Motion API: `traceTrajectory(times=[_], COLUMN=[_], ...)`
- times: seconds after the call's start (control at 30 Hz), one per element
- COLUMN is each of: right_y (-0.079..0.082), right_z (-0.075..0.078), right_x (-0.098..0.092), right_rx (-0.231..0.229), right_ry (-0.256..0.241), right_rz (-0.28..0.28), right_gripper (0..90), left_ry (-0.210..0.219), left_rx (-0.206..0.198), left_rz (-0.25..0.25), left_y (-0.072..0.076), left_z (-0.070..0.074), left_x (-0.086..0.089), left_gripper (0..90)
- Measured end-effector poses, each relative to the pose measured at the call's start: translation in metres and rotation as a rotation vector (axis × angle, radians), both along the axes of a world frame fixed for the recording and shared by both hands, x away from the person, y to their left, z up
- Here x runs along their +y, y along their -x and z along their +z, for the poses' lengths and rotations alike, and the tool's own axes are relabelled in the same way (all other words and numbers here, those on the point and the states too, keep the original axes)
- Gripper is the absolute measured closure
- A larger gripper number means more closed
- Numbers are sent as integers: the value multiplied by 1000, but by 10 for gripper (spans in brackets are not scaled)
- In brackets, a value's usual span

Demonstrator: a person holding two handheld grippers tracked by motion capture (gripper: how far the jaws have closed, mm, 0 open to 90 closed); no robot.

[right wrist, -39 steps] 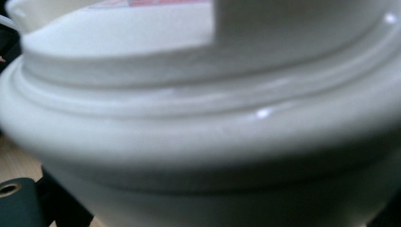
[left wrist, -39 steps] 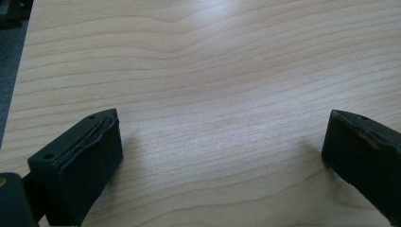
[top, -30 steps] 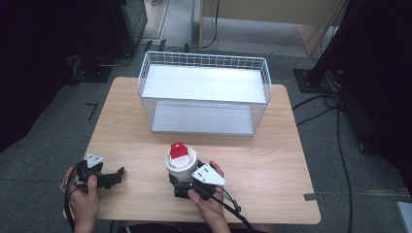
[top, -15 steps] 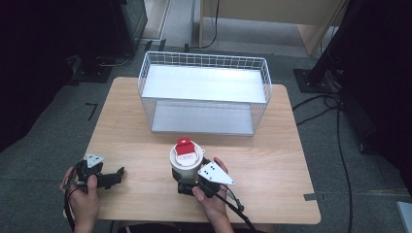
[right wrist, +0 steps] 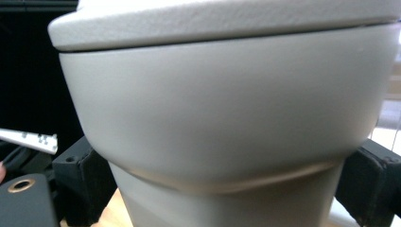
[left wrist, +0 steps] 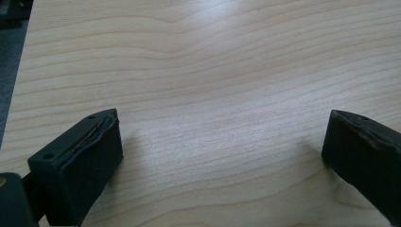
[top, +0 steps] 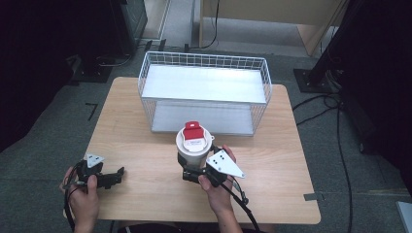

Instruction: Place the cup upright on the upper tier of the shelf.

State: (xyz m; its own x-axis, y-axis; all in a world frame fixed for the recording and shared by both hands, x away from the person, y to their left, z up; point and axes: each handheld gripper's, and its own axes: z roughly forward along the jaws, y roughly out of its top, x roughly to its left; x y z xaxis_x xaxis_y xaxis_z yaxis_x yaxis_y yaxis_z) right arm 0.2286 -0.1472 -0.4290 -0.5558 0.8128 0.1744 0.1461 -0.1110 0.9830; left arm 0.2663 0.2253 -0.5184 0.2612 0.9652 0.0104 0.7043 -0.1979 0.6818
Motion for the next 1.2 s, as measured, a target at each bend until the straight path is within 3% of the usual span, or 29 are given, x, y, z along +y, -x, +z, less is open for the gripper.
traceTrajectory(times=[0.33, 0.57, 1.2], right_y=[-13, -23, -72], right_z=[34, 52, 102], right_x=[-3, -6, -15], right_rx=[-75, -98, -166], right_ry=[2, 1, -6], right_rz=[-18, -38, -110], right_gripper=[85, 85, 86], left_ry=[-1, -1, 0], left_rx=[1, 1, -1], left_rz=[0, 0, 1], left_y=[0, 0, 0], left_z=[0, 0, 0], left_x=[0, 0, 0], left_gripper=[0, 0, 0])
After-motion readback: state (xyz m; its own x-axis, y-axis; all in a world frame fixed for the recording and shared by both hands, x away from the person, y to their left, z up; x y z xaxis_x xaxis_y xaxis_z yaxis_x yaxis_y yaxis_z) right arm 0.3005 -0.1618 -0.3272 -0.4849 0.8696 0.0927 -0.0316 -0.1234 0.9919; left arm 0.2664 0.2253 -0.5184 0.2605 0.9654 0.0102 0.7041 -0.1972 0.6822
